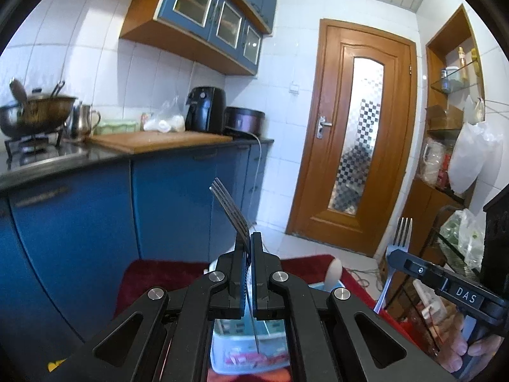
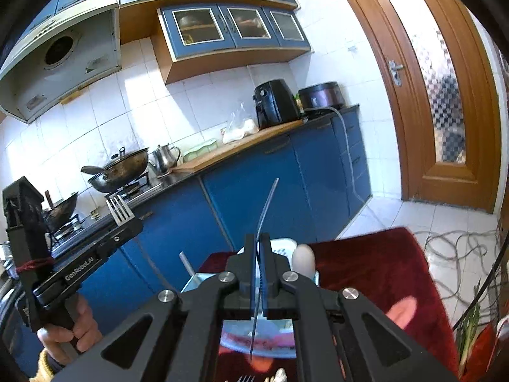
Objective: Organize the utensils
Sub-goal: 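Lower the fork into the box with the left tool while the right tool releases its fork there, then withdraw both open tools from the box back toward the utensils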
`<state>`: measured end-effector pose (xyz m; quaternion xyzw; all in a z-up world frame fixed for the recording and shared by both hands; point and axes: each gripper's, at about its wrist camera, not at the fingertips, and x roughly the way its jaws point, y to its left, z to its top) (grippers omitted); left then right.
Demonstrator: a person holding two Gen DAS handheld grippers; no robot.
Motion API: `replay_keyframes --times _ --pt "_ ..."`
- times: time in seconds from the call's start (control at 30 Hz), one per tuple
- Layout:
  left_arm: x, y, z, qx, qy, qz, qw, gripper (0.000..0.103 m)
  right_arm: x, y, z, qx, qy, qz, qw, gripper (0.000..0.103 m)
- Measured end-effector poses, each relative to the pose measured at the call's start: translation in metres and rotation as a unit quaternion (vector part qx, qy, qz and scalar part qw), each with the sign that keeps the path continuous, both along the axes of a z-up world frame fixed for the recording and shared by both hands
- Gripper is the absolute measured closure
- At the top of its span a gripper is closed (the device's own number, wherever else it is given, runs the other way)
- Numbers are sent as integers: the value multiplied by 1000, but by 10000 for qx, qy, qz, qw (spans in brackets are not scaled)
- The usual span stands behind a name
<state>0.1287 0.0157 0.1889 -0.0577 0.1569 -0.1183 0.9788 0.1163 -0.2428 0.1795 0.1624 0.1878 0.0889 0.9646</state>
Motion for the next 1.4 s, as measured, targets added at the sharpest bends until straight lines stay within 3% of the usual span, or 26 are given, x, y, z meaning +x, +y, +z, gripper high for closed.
replay_keyframes --times 0.23,0.6,0.8,1.0,1.2,1.4 --pt "18 -6 8 59 -80 39 9999 102 21 -4 5 -300 -145 -267 9991 99" --pt "29 -13 18 -41 -383 -36 9993 102 47 -5 -19 -558 -8 -446 9974 99" --pt "34 -17 7 34 -271 -85 9996 102 55 0 -36 -617 148 -283 9976 99" --pt "29 -5 -7 223 -5 14 9997 102 60 8 -59 -613 407 -90 9973 97" --pt "32 23 -28 -2 556 135 9984 102 58 17 -66 -583 515 118 9969 97" --pt "42 48 -61 -17 1130 317 9931 100 46 20 -61 -527 435 234 9974 74"
